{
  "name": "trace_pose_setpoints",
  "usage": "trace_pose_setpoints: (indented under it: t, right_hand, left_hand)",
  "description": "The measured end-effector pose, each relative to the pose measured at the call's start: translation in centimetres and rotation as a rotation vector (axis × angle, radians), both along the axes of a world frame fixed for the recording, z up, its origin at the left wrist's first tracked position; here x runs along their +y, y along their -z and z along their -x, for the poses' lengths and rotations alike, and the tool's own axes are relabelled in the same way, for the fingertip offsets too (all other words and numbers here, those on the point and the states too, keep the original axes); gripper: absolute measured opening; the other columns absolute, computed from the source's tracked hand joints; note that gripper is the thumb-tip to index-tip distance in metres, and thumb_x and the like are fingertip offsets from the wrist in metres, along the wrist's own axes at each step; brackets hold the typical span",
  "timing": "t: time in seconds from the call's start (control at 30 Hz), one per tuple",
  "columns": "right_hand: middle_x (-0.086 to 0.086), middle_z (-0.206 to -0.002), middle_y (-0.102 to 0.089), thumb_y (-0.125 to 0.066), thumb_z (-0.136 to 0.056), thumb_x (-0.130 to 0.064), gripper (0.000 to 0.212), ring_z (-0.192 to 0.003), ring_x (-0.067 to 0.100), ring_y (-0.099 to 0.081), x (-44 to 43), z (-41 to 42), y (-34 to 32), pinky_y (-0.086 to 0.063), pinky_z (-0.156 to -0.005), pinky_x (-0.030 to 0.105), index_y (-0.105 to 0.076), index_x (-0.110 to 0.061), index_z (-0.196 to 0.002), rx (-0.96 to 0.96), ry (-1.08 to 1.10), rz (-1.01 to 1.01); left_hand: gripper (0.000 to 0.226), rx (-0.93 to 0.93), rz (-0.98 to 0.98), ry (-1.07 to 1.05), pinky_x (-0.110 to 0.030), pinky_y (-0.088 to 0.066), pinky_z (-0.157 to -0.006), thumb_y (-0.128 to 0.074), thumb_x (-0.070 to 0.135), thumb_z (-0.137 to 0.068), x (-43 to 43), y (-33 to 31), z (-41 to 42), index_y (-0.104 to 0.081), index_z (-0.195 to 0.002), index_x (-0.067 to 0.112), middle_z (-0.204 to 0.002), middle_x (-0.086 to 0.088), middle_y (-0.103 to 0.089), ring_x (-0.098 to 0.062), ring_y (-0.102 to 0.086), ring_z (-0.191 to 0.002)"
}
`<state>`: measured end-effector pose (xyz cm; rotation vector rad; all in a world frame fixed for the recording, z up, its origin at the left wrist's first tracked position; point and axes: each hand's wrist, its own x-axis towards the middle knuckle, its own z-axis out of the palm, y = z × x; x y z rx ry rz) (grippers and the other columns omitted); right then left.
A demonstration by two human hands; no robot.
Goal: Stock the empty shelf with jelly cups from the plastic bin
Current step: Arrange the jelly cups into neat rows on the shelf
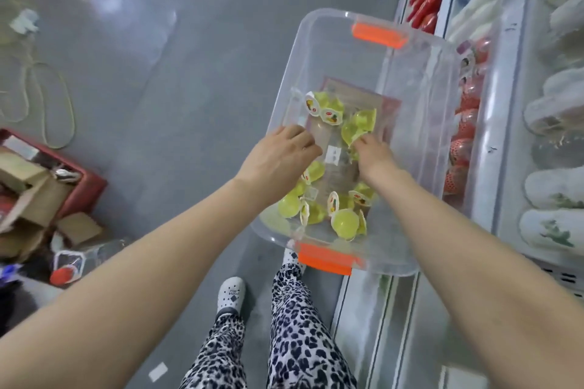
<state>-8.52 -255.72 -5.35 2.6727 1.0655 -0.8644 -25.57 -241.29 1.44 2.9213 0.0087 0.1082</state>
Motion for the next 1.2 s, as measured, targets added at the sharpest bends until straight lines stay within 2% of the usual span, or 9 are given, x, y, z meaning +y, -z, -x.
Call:
trace_pose_setpoints:
  t: [0.13, 0.3, 0.4, 0.5, 0.63, 0.77, 0.9, 1.07, 1.2]
  right_hand:
    - [0.019, -0.151, -0.026, -0.049, -0.091, 0.002, 0.051, -0.132, 0.04, -0.037, -0.6, 0.5, 0.3, -0.038, -0.106, 0.044, -0.042, -0.002, -0.141, -0.041, 0.033, 0.131]
    - [0.021, -0.145, -0.036, -0.058, -0.088, -0.007, 0.056, -0.135, 0.036, -0.035, -0.4, 0.9, -0.9, -0.041, -0.103, 0.042, -0.04, -0.003, -0.141, -0.098, 0.003, 0.197]
    - [0.021, -0.135, -0.049, -0.057, -0.087, -0.01, 0.05, -0.128, 0.037, -0.04, -0.4, 0.8, -3.3, -0.044, -0.097, 0.043, -0.043, -0.005, -0.135, -0.17, 0.001, 0.08]
    - [0.013, -0.121, -0.059, -0.052, -0.091, -0.035, 0.045, -0.116, 0.033, -0.044, -1.4, 0.2, -6.9, -0.042, -0.091, 0.042, -0.048, -0.012, -0.13, -0.363, -0.103, -0.138]
    - [0.011, -0.11, -0.059, -0.055, -0.086, -0.043, 0.048, -0.099, 0.03, -0.046, -3.8, -0.9, -8.8, -0.042, -0.082, 0.039, -0.053, -0.011, -0.122, -0.516, -0.08, -0.399]
    - [0.01, -0.11, -0.059, -0.061, -0.085, -0.04, 0.044, -0.099, 0.027, -0.048, -5.1, -1.2, -7.8, -0.043, -0.088, 0.037, -0.05, -0.011, -0.117, -0.432, -0.028, -0.505]
    - [0.009, -0.106, -0.058, -0.065, -0.083, -0.039, 0.043, -0.098, 0.027, -0.05, -4.9, -1.2, -7.5, -0.044, -0.086, 0.037, -0.049, -0.013, -0.113, -0.406, -0.013, -0.567]
    - [0.006, -0.105, -0.058, -0.062, -0.085, -0.041, 0.042, -0.095, 0.025, -0.049, -4.9, -1.1, -7.3, -0.044, -0.086, 0.035, -0.05, -0.014, -0.115, -0.425, -0.038, -0.533]
    - [0.008, -0.11, -0.055, -0.062, -0.084, -0.039, 0.044, -0.099, 0.026, -0.049, -4.9, -0.9, -7.8, -0.043, -0.088, 0.034, -0.051, -0.015, -0.119, -0.35, -0.001, -0.536]
  left_hand:
    - [0.038, 0.025, -0.038, -0.001, -0.035, -0.05, -0.078, -0.074, 0.0, -0.067, -0.1, 0.0, 0.0, -0.072, -0.1, 0.017, -0.096, -0.002, -0.067, -0.028, -0.062, -0.094]
    - [0.033, 0.067, -0.11, 0.02, -0.034, -0.05, -0.078, -0.071, 0.001, -0.068, -0.2, -0.3, 0.0, -0.072, -0.097, 0.018, -0.094, 0.0, -0.067, -0.026, -0.06, -0.093]
    - [0.031, 0.141, -0.179, 0.031, -0.035, -0.048, -0.084, -0.067, 0.004, -0.074, -0.4, -0.5, -0.2, -0.07, -0.102, 0.018, -0.099, -0.001, -0.065, -0.026, -0.058, -0.096]
    - [0.035, 0.28, -0.262, 0.021, -0.035, -0.043, -0.092, -0.055, 0.009, -0.085, -1.8, -0.7, -0.9, -0.059, -0.118, 0.019, -0.115, -0.002, -0.058, -0.026, -0.053, -0.106]
    - [0.034, 0.48, -0.155, -0.105, -0.031, -0.042, -0.082, -0.054, 0.012, -0.092, -4.2, 1.0, -3.5, -0.047, -0.125, 0.016, -0.123, -0.005, -0.051, -0.025, -0.048, -0.114]
    - [0.036, 0.661, -0.033, -0.278, -0.035, -0.045, -0.088, -0.053, 0.027, -0.096, -4.8, 4.9, -5.4, -0.042, -0.128, 0.012, -0.127, -0.008, -0.049, -0.026, -0.044, -0.118]
    - [0.037, 0.751, -0.011, -0.376, -0.037, -0.044, -0.095, -0.048, 0.024, -0.098, -4.5, 8.2, -5.2, -0.041, -0.131, 0.009, -0.13, -0.01, -0.049, -0.027, -0.043, -0.123]
    - [0.035, 0.755, 0.038, -0.383, -0.036, -0.042, -0.093, -0.047, 0.019, -0.098, -4.7, 9.0, -5.1, -0.04, -0.13, 0.006, -0.129, -0.014, -0.047, -0.031, -0.047, -0.119]
    - [0.049, 0.683, 0.197, -0.439, -0.037, -0.043, -0.088, -0.062, 0.031, -0.091, -4.4, 7.2, -5.3, -0.04, -0.127, 0.007, -0.125, -0.013, -0.047, -0.032, -0.051, -0.113]
